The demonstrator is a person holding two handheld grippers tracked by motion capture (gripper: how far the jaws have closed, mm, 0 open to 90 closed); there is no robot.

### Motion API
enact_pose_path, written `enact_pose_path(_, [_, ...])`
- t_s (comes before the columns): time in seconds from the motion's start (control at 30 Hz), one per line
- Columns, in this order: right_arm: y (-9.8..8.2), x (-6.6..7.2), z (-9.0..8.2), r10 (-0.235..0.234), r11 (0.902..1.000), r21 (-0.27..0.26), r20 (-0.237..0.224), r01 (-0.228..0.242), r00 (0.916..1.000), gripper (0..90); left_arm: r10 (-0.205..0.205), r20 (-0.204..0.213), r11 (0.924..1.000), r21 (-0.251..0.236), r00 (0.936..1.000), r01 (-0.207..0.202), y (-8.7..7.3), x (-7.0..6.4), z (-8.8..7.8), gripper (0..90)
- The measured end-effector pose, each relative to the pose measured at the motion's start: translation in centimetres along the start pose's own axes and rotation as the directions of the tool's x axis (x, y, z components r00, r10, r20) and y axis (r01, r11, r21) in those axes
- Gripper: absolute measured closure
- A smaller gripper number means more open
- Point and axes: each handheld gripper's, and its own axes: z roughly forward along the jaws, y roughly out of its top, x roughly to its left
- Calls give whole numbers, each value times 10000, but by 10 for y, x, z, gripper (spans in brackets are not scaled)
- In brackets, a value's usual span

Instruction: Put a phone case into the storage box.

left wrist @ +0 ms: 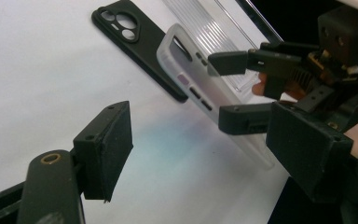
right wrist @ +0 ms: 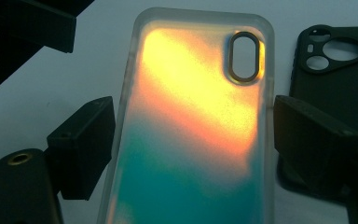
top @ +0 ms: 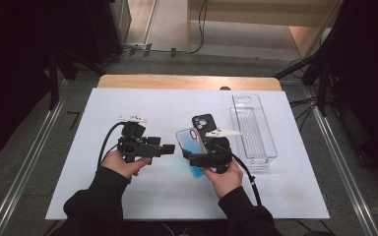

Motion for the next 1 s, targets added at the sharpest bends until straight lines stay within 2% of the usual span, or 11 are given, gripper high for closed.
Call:
enact_pose_path(0.07, [-2, 0, 2, 99, 10000, 6, 48, -99, 9999, 142, 7, -4, 10000, 30, 10000, -7, 1, 0, 1, 234])
enact_pose_path(0.23, [-3, 2, 4, 313, 9987, -409, 132, -308, 9994, 142, -125, -192, 9999, 101, 9997, 127, 7, 1, 7, 234])
enact_pose_path(0.37, [-4, 6, 5, 452, 9975, -551, 45, -449, 9990, 142, -319, -172, 9995, 34, 9993, 320, 9, 3, 10, 234])
enact_pose_path(0.47, [-7, 10, 8, 506, 9964, -675, -79, -511, 9987, 142, -481, -338, 9988, 70, 9983, 483, 12, 5, 12, 251])
enact_pose_path(0.57, [-8, 14, 10, 445, 9962, -750, -84, -450, 9990, 142, -520, -404, 9986, 67, 9978, 523, 14, 5, 14, 251])
enact_pose_path(0.6, [-8, 15, 10, 469, 9958, -779, -103, -475, 9988, 142, -474, -549, 9988, 80, 9974, 479, 15, 5, 15, 251])
enact_pose_path(0.7, [-8, 16, 11, 481, 9950, -867, -162, -494, 9987, 142, -512, -534, 9986, 89, 9973, 518, 16, 5, 16, 256])
enact_pose_path(1.0, [-11, 23, 17, 651, 9901, -1222, -302, -683, 9974, 142, -812, -806, 9967, 9, 9934, 815, 19, 7, 28, 329])
